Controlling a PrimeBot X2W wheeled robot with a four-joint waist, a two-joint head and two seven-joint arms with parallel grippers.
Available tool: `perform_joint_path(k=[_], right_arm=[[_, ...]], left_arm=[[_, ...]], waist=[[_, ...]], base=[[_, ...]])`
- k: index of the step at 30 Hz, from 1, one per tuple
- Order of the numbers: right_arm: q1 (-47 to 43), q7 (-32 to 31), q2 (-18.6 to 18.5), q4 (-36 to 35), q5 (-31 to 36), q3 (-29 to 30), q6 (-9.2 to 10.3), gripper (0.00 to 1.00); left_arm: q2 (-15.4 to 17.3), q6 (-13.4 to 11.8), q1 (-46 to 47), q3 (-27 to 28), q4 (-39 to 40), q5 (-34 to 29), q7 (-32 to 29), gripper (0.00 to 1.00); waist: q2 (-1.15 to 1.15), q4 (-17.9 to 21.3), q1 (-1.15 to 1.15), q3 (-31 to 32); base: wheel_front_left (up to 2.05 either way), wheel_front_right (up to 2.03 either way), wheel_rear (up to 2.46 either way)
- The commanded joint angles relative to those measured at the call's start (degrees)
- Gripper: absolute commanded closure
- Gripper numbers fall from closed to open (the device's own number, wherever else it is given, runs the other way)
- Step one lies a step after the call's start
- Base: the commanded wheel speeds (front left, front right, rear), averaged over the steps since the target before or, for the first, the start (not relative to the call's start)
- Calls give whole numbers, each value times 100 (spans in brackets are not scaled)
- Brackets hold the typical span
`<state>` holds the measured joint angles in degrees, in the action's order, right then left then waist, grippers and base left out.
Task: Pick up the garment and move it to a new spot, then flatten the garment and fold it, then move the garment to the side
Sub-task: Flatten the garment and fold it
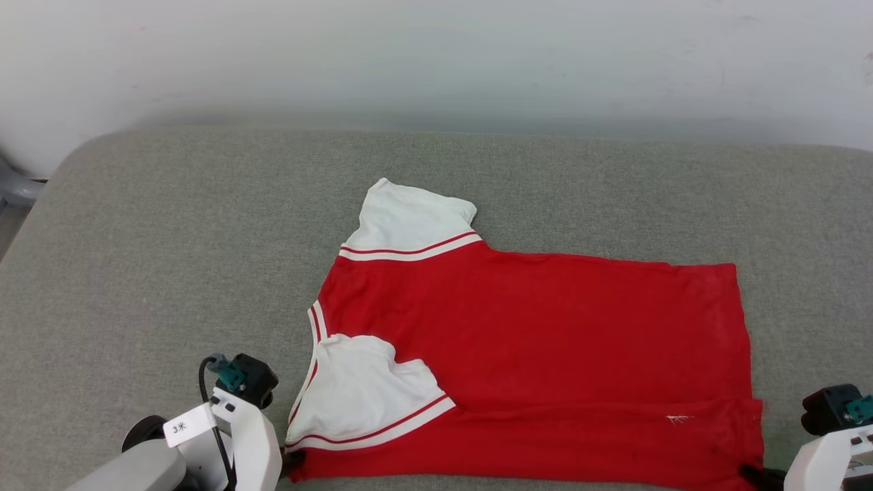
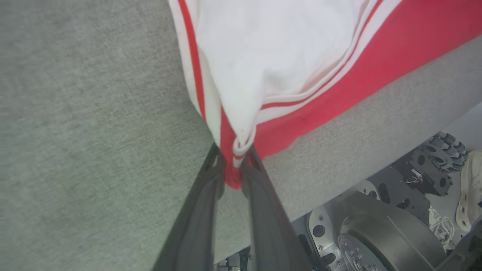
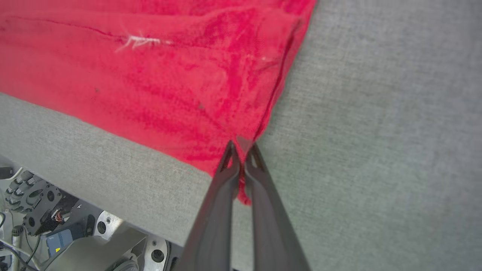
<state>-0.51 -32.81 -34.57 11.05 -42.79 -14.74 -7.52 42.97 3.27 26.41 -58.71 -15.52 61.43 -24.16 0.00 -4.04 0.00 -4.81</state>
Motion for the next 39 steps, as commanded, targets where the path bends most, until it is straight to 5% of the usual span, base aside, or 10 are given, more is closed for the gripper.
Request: perform_joint_path(k=[1,2,12,24,31,39], right_arm=[[3,116,54,46,42,60,6,16],[27,218,86,64,72,95,6,0],[145,1779,446,-246,745,882,6,0],[297,3173,1508,-1074,2238,1696,6,0],[463,3311,1849,-1629,2747,1586,6,0],[815,3287,2007,-2120,2889,1414,6,0]], left_arm=[[13,-45,14,51,-62,-68,105,0],[20,-36,27,67,-77,-90,170,0],[248,-300,200,448,257,-426,1073,0],[-90,-499,1165,765,4,-1044,1765,0],[-401,-162,2326,841,-622,-1060,1216,0],[-616,217,3690,769,-1549,-698,-401,0]], waist=[[0,-9,0,33],[0,-12,0,62],[0,-6,0,405],[0,273,0,166],[0,597,0,-493],[0,983,0,-1373]], base=[[0,0,0],[0,0,0],[0,0,0],[0,0,0],[0,0,0],[0,0,0]])
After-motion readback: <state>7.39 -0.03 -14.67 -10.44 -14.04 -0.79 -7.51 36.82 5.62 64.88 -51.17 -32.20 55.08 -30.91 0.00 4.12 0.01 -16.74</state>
